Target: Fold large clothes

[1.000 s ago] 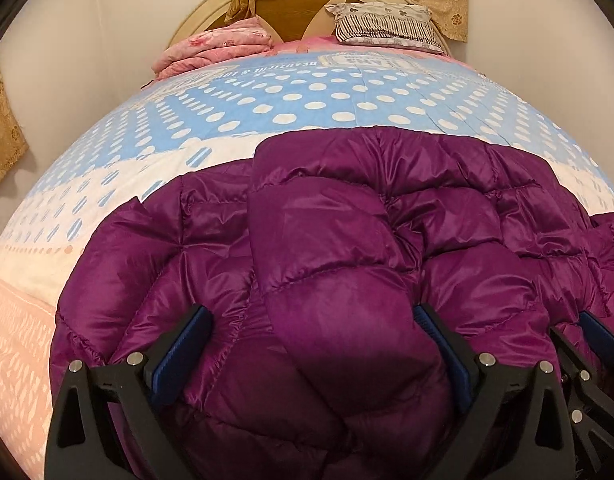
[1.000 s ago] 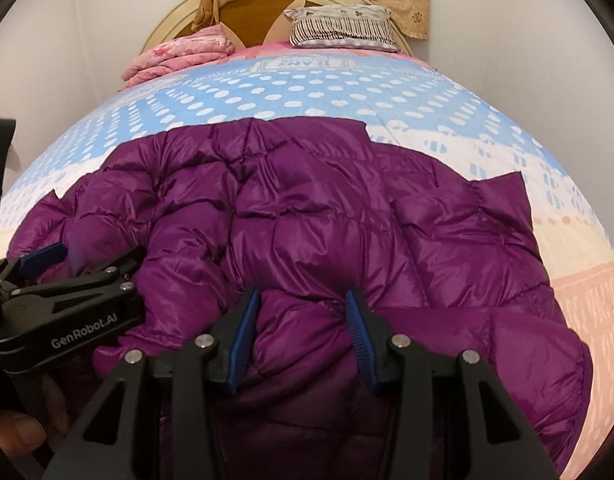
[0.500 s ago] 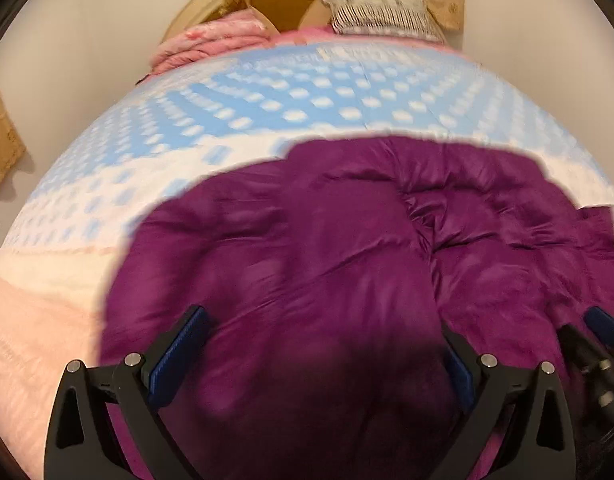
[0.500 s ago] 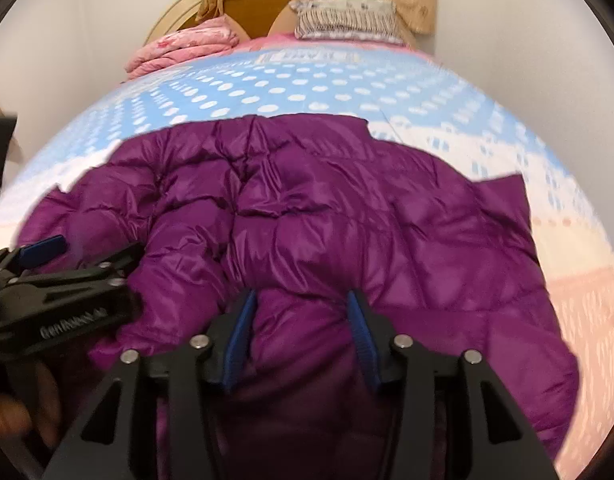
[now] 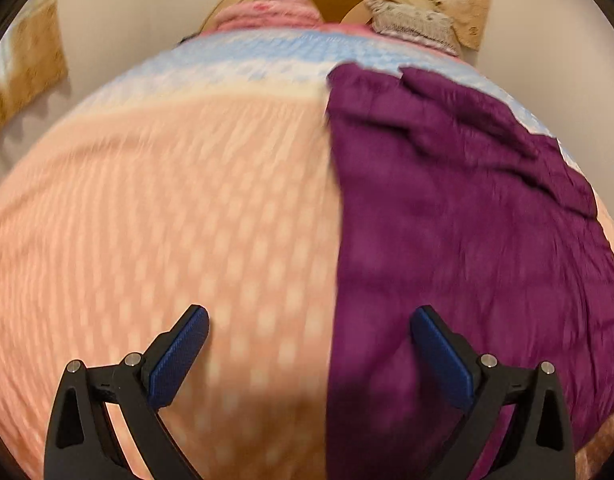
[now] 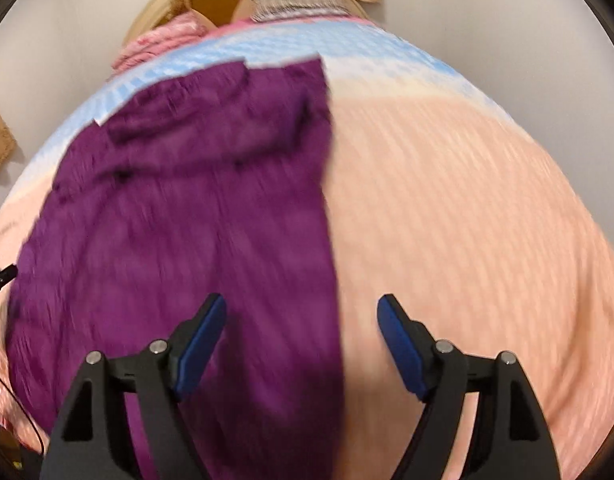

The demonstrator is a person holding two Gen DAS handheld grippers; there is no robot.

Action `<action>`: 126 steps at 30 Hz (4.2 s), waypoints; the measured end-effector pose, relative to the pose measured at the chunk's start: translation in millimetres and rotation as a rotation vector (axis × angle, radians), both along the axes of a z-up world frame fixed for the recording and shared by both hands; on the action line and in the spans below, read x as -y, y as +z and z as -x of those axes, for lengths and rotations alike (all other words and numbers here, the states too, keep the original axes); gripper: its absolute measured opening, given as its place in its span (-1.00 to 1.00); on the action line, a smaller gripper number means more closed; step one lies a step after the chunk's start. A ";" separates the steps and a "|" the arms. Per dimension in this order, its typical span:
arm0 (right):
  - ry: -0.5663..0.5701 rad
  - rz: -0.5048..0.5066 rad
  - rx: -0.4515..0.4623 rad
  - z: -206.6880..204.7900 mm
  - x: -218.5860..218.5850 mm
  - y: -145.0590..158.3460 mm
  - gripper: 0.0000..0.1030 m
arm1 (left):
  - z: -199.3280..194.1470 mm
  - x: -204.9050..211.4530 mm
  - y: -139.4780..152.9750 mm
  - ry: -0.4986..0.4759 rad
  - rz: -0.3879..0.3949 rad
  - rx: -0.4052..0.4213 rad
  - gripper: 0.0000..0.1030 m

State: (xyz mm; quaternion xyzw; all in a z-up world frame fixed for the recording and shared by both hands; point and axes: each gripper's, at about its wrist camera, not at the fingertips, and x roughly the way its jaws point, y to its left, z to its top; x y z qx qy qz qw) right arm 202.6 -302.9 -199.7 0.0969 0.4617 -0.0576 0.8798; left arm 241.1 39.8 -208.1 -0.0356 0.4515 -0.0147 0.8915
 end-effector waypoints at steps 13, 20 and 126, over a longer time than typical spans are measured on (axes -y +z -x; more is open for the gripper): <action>0.050 0.026 0.035 62.5 -39.6 -17.9 -0.53 | 57.6 36.5 -3.5 -0.125 0.021 0.111 -0.03; 0.112 -0.113 0.149 74.8 -43.6 10.7 -0.86 | 74.7 10.7 41.5 -0.187 0.141 0.208 -0.94; 0.050 0.120 0.185 -265.6 -130.4 50.2 0.08 | -211.1 106.9 87.9 0.066 -0.187 0.251 0.96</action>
